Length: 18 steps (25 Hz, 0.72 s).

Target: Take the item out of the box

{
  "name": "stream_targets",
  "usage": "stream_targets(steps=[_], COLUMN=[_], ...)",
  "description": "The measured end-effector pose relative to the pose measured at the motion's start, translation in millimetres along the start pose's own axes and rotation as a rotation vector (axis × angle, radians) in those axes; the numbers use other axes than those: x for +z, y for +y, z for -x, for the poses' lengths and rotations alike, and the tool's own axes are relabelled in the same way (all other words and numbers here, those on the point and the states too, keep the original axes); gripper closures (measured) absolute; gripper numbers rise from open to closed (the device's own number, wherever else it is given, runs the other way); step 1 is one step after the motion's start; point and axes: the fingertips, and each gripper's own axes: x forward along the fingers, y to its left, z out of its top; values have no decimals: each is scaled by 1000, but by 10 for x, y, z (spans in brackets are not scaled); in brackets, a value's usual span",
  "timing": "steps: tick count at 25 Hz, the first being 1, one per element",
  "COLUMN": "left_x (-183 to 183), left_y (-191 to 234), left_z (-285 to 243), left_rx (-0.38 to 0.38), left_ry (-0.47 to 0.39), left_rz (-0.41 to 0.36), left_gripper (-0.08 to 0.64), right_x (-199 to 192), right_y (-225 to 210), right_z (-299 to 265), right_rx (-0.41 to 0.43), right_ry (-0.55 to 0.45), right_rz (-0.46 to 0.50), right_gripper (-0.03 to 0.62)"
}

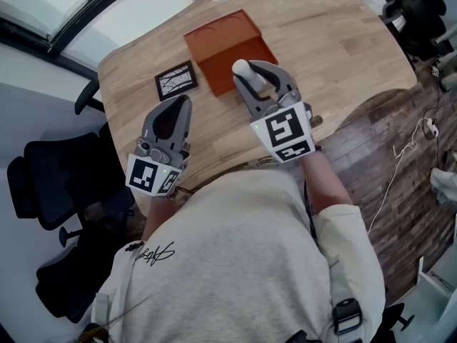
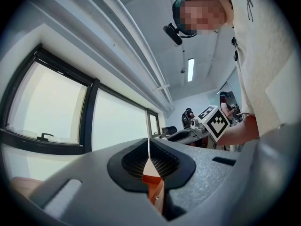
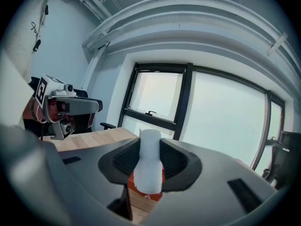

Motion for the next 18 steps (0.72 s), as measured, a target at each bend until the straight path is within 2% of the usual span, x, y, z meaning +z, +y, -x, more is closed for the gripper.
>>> stream_targets(steps=[12, 18], left_x=[13, 11], left_y=[-49, -60], left_z=[-23, -54], left_rx=[-10, -17], left_ry=[-4, -6], left_rz=[-4, -5], left_gripper=[549, 549], right_x=[81, 82], right_y=[-33, -52], right_z=[189, 260], right_rx=[-35, -49], right_ry=[-83, -94], right_rz=[-71, -97], right_gripper=[463, 463])
